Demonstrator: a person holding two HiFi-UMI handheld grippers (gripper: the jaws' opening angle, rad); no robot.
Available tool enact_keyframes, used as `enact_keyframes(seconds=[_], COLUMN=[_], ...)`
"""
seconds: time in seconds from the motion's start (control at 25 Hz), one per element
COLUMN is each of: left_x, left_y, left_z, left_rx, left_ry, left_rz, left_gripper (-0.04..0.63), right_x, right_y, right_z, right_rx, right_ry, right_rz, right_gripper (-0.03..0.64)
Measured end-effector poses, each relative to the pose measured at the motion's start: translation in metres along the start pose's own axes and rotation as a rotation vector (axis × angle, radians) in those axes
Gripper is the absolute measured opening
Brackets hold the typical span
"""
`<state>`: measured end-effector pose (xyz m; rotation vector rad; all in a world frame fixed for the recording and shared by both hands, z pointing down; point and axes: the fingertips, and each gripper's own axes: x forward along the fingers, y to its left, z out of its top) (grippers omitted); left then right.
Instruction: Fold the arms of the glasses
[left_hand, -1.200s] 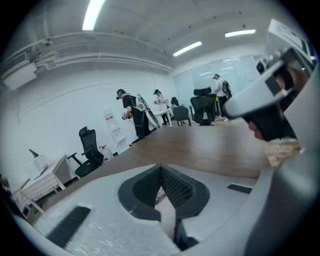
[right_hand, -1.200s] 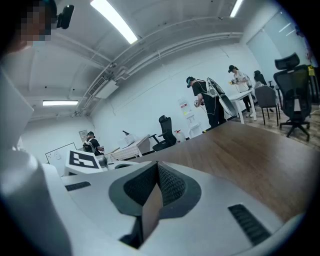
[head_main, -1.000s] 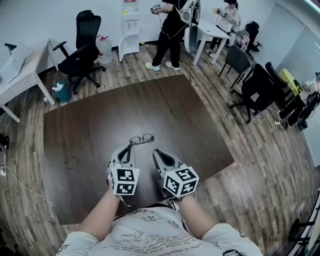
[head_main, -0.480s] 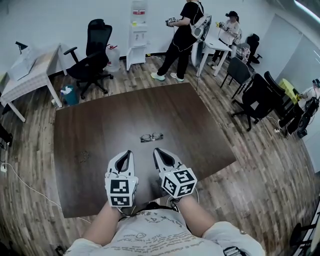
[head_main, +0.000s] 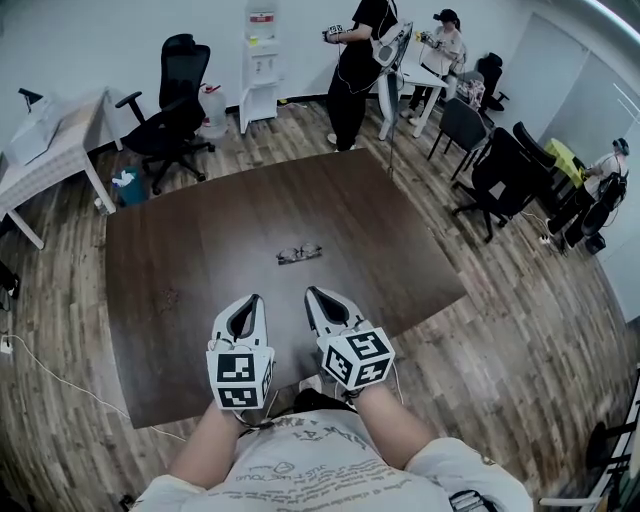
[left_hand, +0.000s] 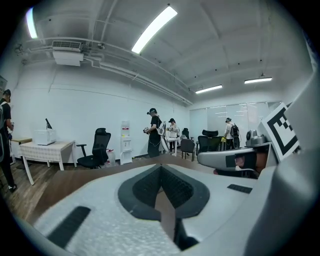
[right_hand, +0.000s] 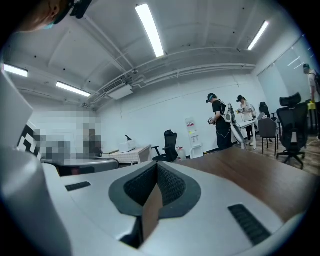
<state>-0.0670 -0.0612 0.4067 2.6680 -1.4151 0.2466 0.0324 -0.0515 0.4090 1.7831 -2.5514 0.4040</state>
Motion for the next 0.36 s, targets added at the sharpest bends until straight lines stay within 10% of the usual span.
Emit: enact_keyframes(seconds=[0.36], left_x=[-0.01], left_y=[-0.011], left_z=[0.003], left_rx=[0.003], left_ry=[0.001], left_rz=[-0.019], left_gripper=[0.015], right_x=[-0.014], right_y=[0.005], right_z=[0.001], right_rx=[0.002], right_ry=[-0.015], right_rz=[-0.008], right_gripper=[0.015])
